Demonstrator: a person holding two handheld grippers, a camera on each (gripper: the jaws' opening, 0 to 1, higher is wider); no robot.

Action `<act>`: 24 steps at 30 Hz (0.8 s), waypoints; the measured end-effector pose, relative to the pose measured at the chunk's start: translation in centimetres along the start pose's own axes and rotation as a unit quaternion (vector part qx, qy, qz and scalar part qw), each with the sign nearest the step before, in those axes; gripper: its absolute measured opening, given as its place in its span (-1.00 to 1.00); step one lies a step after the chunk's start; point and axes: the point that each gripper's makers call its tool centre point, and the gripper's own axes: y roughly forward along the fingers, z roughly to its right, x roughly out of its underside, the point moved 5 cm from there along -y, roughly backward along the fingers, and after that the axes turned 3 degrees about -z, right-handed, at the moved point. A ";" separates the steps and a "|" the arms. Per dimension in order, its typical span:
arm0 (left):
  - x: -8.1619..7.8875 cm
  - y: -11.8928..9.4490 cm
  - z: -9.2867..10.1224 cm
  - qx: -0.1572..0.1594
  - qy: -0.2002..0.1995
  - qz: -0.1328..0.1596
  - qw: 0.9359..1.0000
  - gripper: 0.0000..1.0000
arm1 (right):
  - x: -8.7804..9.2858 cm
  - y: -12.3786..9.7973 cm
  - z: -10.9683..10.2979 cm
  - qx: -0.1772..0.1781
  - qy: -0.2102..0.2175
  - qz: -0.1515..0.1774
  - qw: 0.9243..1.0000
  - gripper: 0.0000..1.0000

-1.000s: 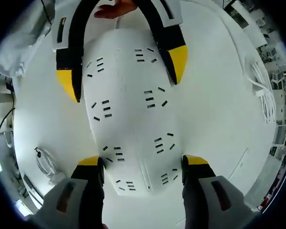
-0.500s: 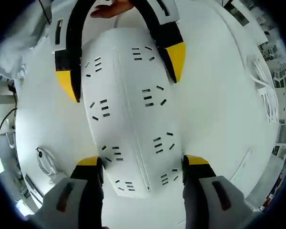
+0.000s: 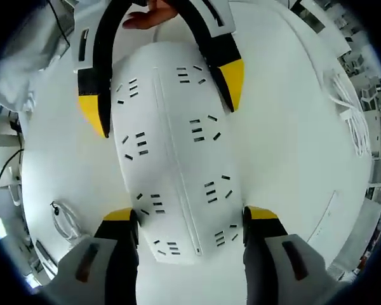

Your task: Straighten the power strip on the desk, plug the charger into it

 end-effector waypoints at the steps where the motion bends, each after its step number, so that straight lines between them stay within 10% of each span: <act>1: 0.0 0.0 0.0 0.002 0.002 0.000 1.000 0.55 | 0.0 0.0 -0.1 0.000 0.001 0.001 1.000 0.31; 24: 0.0 -0.8 0.8 0.046 0.046 -0.029 0.997 0.52 | 0.2 -0.2 -2.6 0.002 0.085 0.017 0.996 0.30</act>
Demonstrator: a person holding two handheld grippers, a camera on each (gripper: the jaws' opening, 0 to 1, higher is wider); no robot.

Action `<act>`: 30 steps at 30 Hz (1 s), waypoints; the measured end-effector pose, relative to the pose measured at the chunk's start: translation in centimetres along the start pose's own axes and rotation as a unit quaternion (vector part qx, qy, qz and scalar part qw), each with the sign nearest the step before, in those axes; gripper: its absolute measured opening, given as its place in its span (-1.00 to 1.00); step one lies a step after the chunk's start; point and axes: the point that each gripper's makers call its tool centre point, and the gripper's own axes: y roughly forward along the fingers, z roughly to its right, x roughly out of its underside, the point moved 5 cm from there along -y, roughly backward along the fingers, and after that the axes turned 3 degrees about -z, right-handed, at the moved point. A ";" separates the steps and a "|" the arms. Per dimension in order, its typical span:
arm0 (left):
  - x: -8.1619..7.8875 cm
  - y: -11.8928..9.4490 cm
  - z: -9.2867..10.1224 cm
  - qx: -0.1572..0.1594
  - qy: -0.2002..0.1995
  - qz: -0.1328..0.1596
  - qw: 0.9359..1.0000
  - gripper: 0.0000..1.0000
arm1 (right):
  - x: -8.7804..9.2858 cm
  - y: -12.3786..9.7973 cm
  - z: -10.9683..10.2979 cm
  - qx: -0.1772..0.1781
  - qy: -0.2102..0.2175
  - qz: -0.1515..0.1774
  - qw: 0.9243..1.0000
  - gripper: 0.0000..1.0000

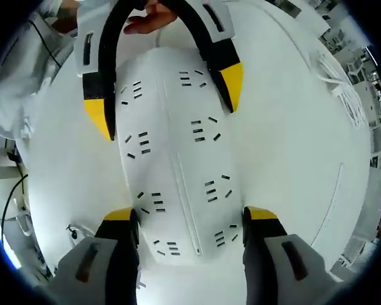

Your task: Straighten the power strip on the desk, plug the charger into it

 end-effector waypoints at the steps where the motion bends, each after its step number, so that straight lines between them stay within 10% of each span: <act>1: 0.0 -0.1 0.0 0.003 0.003 -0.002 1.000 0.52 | 0.0 0.0 -0.1 0.000 0.004 0.000 1.000 0.30; 30: 0.6 -0.9 0.9 0.065 0.084 -0.072 0.992 0.46 | -0.4 -0.4 -4.1 0.011 0.139 0.027 0.990 0.30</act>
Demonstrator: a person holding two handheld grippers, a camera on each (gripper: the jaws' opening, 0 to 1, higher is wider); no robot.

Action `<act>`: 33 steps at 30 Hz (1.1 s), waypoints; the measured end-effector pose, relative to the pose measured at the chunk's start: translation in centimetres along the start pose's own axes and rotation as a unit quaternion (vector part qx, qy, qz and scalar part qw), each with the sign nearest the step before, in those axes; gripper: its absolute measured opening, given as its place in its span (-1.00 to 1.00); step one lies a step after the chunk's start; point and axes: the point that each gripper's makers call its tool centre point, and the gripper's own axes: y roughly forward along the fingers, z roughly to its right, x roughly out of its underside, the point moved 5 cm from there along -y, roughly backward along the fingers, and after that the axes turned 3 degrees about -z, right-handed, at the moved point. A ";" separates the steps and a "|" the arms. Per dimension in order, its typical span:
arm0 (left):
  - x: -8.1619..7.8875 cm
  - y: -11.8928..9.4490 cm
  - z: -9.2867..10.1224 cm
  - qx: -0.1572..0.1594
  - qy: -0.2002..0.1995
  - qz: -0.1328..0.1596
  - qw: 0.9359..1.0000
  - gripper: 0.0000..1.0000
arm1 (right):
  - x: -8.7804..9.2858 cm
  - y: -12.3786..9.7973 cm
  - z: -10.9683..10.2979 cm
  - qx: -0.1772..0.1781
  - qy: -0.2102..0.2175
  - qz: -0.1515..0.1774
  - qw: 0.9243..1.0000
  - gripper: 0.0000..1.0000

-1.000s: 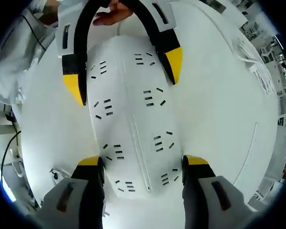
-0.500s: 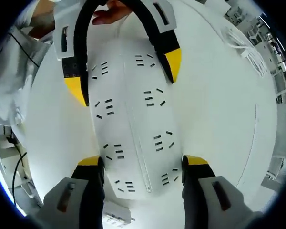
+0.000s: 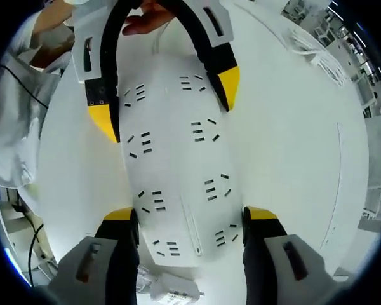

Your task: Straighten the power strip on the desk, plug the charger into it

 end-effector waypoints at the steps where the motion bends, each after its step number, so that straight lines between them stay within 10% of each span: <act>1: 0.0 0.0 0.0 0.002 0.004 -0.002 1.000 0.46 | 0.0 0.0 -0.2 0.000 0.003 0.001 1.000 0.30; 33: 0.2 -0.2 -0.1 0.058 0.093 -0.068 0.992 0.42 | -0.2 -0.2 -4.2 0.014 0.131 0.003 0.991 0.30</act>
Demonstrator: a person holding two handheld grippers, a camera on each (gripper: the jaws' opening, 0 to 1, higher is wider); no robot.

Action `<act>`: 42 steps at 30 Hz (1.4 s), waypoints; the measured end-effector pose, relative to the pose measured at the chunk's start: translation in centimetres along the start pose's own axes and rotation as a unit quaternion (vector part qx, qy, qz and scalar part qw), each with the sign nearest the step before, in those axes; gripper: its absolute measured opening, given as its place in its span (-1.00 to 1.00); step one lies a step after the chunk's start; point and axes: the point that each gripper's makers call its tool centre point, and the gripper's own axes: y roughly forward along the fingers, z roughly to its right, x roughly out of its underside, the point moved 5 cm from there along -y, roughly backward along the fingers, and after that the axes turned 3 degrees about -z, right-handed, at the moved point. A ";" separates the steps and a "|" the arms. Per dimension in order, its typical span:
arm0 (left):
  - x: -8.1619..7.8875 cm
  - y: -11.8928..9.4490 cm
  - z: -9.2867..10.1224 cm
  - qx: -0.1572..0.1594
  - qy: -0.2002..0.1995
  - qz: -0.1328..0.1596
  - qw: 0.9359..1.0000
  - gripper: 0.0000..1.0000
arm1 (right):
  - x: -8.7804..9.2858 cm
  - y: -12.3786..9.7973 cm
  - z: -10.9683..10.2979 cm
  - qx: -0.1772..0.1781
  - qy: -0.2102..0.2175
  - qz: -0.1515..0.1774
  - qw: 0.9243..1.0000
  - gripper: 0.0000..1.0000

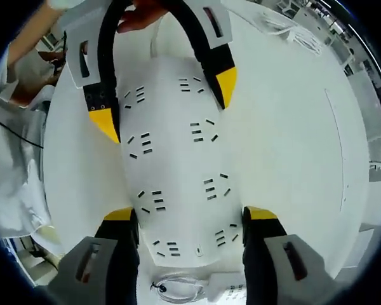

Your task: Straighten the power strip on the desk, plug the charger into it

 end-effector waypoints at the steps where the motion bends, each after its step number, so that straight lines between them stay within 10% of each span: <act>1: 0.0 0.0 0.0 0.001 0.003 -0.002 1.000 0.42 | 0.0 0.0 -0.1 0.001 0.002 0.001 1.000 0.30; 31: 0.7 -0.6 -0.2 0.019 0.040 -0.024 0.999 0.41 | -0.7 0.0 -1.2 0.006 0.050 0.016 0.999 0.31; 42: 0.6 -0.5 -0.2 0.019 0.040 -0.025 0.999 0.41 | -0.4 0.2 -1.1 -0.003 0.046 0.080 0.996 0.37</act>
